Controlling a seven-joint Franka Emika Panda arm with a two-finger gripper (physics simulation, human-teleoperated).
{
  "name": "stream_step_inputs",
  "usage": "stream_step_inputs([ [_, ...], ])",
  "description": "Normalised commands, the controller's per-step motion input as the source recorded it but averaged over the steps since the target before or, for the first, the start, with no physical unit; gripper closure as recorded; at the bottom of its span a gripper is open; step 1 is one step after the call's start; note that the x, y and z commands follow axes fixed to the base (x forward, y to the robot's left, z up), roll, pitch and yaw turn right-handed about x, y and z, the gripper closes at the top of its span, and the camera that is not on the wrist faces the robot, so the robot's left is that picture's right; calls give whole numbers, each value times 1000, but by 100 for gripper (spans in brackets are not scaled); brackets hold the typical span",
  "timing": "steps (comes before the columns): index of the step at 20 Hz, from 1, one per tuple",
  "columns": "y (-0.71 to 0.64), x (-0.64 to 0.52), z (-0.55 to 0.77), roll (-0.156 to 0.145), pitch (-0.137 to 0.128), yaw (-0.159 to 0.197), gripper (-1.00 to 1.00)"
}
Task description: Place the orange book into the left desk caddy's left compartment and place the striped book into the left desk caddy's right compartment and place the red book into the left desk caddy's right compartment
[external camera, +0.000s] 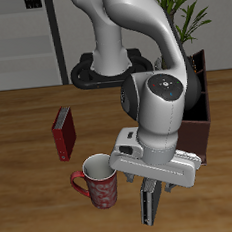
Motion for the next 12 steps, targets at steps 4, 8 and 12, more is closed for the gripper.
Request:
stream_step_inputs([
  [4,-44,50,-220,-10,44,3,100],
  [8,-6,-51,-55,0,5,-6,100],
  [12,-2,-72,20,15,-18,14,100],
])
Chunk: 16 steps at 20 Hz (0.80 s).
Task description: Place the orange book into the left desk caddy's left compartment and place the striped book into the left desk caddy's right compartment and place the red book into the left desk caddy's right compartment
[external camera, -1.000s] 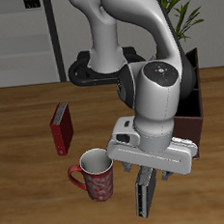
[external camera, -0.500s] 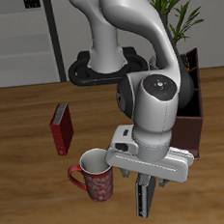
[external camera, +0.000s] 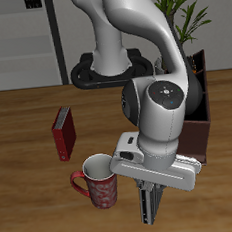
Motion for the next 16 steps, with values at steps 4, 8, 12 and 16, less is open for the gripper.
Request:
stream_step_inputs([
  [4,-56,-70,229,-2,-52,37,100],
  [8,-33,-73,110,7,-17,1,100],
  [12,60,-363,775,22,-111,70,100],
  [16,62,-309,453,125,-43,7,100],
])
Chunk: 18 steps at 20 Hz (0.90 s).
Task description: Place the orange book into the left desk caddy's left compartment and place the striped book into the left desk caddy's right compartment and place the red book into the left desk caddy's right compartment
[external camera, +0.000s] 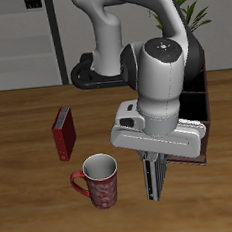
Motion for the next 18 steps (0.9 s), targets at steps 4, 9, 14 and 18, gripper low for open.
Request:
stream_step_inputs([
  [4,12,-318,560,132,-54,62,100],
  [9,22,-294,433,100,-24,257,100],
  [14,-150,-246,467,-45,-43,123,100],
  [18,-69,-190,309,-15,-44,48,100],
])
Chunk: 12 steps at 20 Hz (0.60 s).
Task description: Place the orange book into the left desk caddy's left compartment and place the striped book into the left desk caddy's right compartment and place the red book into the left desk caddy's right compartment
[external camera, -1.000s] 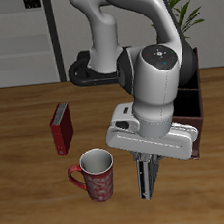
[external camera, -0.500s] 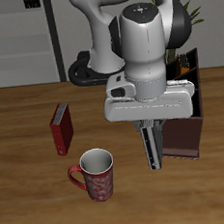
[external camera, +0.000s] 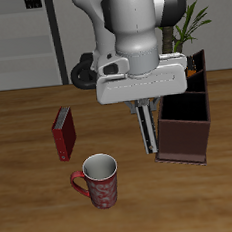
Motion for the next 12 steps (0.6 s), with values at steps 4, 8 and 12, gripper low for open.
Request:
stream_step_inputs([
  [4,-45,-180,287,-32,-63,3,100],
  [8,-65,-173,267,-30,-30,-21,100],
  [12,-55,-330,435,-41,-33,-123,100],
])
